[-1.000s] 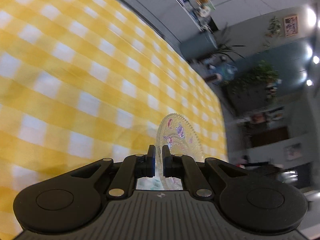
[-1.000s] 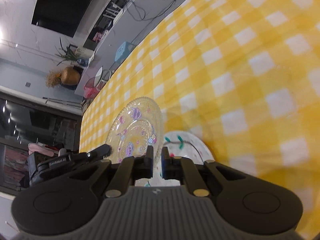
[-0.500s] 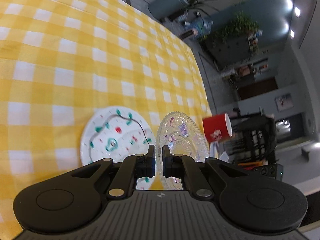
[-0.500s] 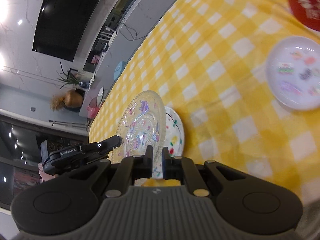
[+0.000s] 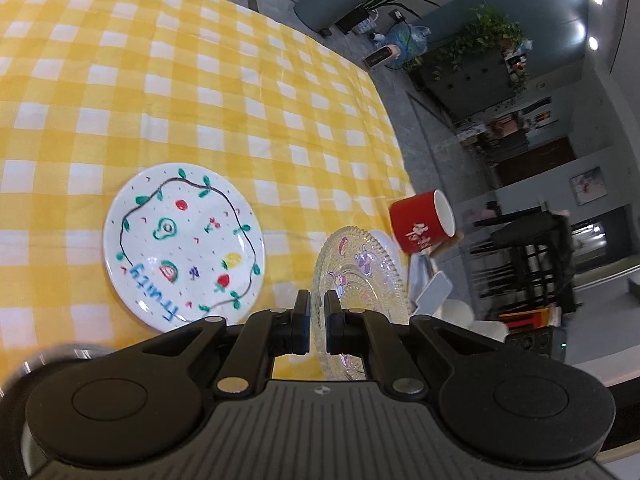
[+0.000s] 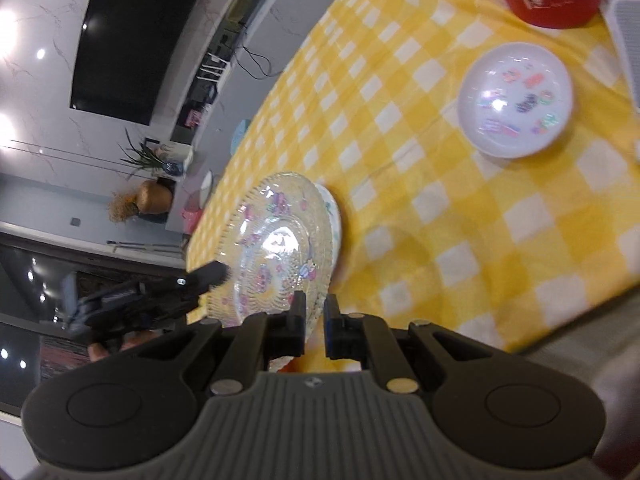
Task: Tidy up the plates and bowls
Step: 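Carry the glass plate with both grippers toward the white Fruity plate, then lower the glass plate flat beside the Fruity plate and open both grippers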
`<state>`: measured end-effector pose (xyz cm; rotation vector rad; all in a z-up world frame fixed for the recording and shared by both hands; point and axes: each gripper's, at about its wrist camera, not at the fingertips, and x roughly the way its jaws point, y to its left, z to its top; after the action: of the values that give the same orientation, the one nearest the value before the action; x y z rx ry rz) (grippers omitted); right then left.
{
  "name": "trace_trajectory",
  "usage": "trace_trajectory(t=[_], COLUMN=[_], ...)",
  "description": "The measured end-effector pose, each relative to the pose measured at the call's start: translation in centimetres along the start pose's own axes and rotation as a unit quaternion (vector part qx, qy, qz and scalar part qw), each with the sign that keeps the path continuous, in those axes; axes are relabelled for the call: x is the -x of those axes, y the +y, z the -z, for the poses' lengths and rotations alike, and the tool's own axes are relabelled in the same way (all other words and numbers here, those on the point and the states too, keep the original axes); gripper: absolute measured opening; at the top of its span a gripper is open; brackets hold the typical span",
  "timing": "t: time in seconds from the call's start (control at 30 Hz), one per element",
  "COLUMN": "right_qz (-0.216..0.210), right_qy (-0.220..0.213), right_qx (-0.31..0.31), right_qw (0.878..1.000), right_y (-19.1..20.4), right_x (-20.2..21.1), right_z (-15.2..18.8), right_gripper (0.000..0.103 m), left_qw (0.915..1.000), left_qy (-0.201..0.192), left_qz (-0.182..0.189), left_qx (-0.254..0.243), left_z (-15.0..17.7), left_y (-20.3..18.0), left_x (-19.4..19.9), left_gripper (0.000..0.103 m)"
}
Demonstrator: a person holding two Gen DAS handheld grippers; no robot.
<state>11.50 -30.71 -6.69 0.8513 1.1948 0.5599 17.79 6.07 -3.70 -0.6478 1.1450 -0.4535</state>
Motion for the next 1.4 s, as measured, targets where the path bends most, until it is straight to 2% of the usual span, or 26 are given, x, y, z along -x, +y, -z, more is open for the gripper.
trace_trajectory(t=[0.3, 0.57, 0.7, 0.9, 1.03, 1.4], right_qz=[0.025, 0.040, 0.047, 0.062, 0.080, 0.093], right_qy=[0.012, 0.009, 0.010, 0.010, 0.020, 0.038], right_qx=[-0.006, -0.026, -0.034, -0.040, -0.034, -0.042], right_qw=[1.000, 0.999, 0.998, 0.997, 0.996, 0.994], right_y=[-2.8, -4.7, -5.5, -6.0, -5.9, -6.5], right_x=[1.6, 1.5, 1.0, 0.6, -0.1, -1.4], right_z=[0.1, -0.5, -0.7, -0.8, -0.8, -0.8], right_gripper=[0.006, 0.006, 0.007, 0.007, 0.007, 0.007], left_qw=[0.9964, 0.9931, 0.9892, 0.9870, 0.9831, 0.9725], left_qy=[0.007, 0.011, 0.016, 0.031, 0.043, 0.065], left_qz=[-0.083, -0.107, -0.120, -0.133, -0.152, -0.190], left_qx=[-0.018, -0.047, -0.081, -0.084, -0.093, -0.118], left_z=[3.5, 3.9, 3.7, 3.5, 3.8, 4.0], left_y=[-2.7, -3.6, -3.9, -3.5, -3.3, -3.0], left_x=[-2.9, -5.2, -6.4, -7.8, -8.5, -9.9], left_gripper=[0.008, 0.009, 0.011, 0.013, 0.016, 0.017])
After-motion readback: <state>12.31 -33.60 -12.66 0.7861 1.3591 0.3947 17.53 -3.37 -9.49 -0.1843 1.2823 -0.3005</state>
